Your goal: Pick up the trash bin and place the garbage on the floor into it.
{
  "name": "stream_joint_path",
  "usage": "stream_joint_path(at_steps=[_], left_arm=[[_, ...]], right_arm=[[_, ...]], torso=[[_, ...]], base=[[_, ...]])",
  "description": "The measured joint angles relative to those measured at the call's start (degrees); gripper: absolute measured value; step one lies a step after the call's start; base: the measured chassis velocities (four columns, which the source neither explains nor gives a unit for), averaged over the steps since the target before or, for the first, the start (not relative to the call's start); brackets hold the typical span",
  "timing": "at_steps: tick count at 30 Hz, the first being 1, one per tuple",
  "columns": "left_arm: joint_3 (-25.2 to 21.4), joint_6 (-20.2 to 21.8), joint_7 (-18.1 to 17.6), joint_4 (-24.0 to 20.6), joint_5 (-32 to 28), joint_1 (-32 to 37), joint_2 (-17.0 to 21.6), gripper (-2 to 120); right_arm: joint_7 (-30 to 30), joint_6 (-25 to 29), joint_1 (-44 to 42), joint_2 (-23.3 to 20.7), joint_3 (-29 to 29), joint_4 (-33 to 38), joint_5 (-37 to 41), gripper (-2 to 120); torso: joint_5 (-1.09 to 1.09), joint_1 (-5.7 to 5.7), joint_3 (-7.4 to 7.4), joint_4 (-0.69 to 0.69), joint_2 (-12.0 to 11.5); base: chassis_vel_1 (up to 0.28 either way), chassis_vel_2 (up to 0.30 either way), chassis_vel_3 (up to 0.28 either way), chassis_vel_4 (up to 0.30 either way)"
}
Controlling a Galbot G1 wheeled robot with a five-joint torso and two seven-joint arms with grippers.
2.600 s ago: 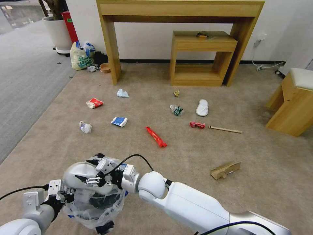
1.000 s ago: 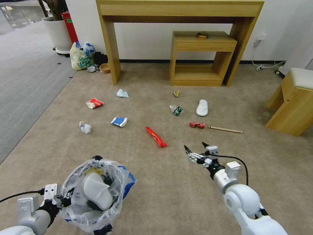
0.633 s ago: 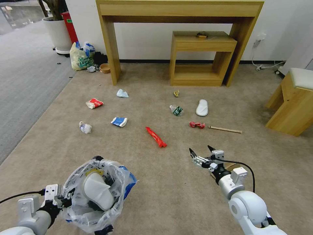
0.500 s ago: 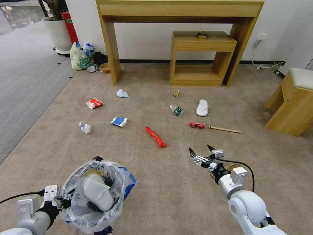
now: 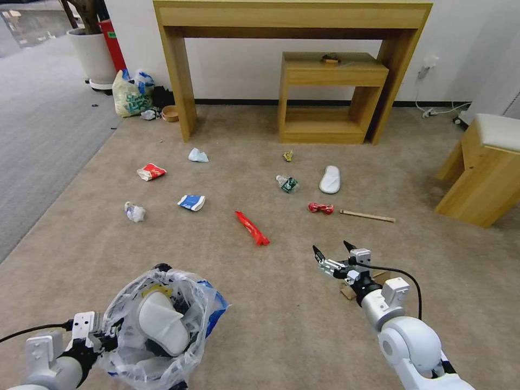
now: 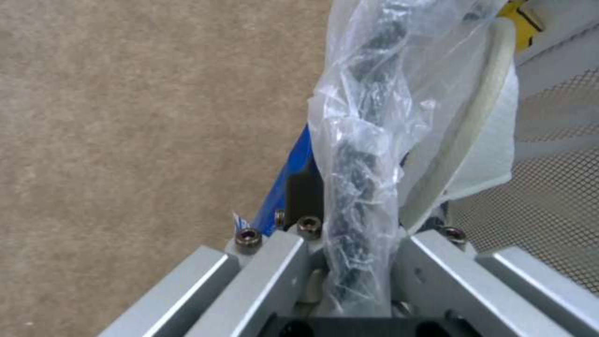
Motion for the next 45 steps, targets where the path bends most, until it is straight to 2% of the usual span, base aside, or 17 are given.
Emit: stream_joint_path(at_steps=[30, 34, 37, 45], left_arm=[[0.1, 0.0, 0.7, -0.6, 0.8, 1.1, -1.9, 0], [0.1, 0.0, 0.8, -0.6, 0.9, 1.2, -1.9, 0], [0.1, 0.0, 0.8, -0.7, 1.0, 1.3, -1.8, 0], [0.6, 0.0, 0.8, -0.6, 1.4, 1.2, -1.8, 0]], right_arm=[[0.2, 0.5, -0.3, 1.8, 0.3, -3.5, -1.4, 100], [2.2, -0.7, 0.6, 2.3, -0.2, -5.2, 0.3, 100], [7.6, -6.3, 2.4, 2.6, -0.8, -7.2, 5.5, 100], [14.3, -12.3, 6.3, 2.8, -1.5, -11.3, 12.7, 100]], torso=[[-0.02, 0.00, 0.00, -0.01, 0.0], [0.01, 0.00, 0.00, 0.00, 0.0], [-0.01, 0.00, 0.00, 0.00, 0.0], [-0.01, 0.00, 0.00, 0.01, 0.0]], base=[[-0.134, -0.134, 0.135, 0.138], [-0.125, -0.114, 0.128, 0.132], [-0.021, -0.026, 0.018, 0.046], [0.000, 0.000, 0.000, 0.000]])
